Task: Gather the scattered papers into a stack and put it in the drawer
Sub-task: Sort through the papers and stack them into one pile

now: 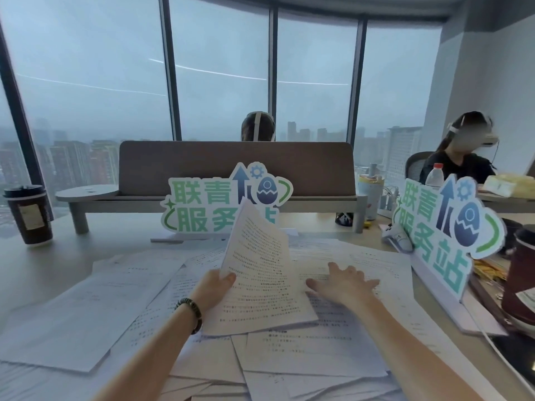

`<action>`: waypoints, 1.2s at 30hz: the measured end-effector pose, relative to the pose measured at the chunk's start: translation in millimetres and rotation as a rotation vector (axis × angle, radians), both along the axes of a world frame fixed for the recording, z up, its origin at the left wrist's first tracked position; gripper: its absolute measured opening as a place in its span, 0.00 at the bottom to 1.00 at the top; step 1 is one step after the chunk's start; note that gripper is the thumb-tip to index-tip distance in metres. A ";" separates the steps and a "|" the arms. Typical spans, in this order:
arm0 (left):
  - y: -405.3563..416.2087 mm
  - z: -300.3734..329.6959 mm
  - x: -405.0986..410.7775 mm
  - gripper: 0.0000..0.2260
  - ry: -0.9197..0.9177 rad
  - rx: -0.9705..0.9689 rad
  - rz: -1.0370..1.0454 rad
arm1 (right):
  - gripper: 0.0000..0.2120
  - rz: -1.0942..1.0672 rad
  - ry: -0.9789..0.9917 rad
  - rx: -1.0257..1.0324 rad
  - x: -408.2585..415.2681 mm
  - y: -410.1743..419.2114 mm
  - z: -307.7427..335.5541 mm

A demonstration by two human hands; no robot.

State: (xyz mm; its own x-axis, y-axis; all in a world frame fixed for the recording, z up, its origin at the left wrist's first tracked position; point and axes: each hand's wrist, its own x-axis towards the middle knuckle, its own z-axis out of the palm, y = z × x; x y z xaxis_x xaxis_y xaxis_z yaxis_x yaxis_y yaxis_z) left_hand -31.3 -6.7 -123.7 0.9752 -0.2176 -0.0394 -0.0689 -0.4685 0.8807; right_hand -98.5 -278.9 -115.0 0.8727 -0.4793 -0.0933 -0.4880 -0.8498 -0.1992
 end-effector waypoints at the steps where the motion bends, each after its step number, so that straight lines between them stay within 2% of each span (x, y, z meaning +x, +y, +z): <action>1: -0.6 -0.2 -0.3 0.10 -0.003 -0.015 -0.001 | 0.47 -0.015 0.030 -0.023 -0.6 -1.3 0.4; 5: -1.8 -0.9 -1.0 0.10 -0.010 -0.071 0.000 | 0.48 0.014 0.067 0.022 1.3 -3.3 -2.9; 8: -2.2 -0.8 -1.9 0.10 -0.005 -0.067 -0.009 | 0.44 0.019 -0.023 0.084 5.2 1.6 -1.3; 16: -2.3 -1.8 -2.4 0.11 0.006 -0.069 -0.005 | 0.37 0.046 -0.388 0.456 -2.7 -2.9 5.9; 20: -0.2 -3.4 -1.9 0.11 0.048 -0.136 0.003 | 0.37 0.018 -0.404 0.487 -0.8 -10.6 6.4; 24: 5.8 -3.6 1.2 0.12 0.120 -0.247 0.012 | 0.12 0.008 -0.429 0.529 -1.9 -18.9 9.7; 26: 7.9 -2.4 0.4 0.11 0.153 -0.294 0.018 | 0.06 -0.016 -0.477 0.540 -1.1 -21.8 8.8; 31: 11.9 0.4 -0.1 0.10 0.189 -0.354 0.024 | 0.08 -0.094 -0.489 0.584 5.9 -27.0 1.4; 33: 14.0 0.9 0.1 0.11 0.195 -0.356 0.030 | 0.06 -0.100 -0.481 0.657 6.3 -27.6 2.2; 36: 16.4 1.1 -1.0 0.10 0.203 -0.354 0.027 | 0.11 -0.049 -0.438 0.764 4.3 -27.4 6.8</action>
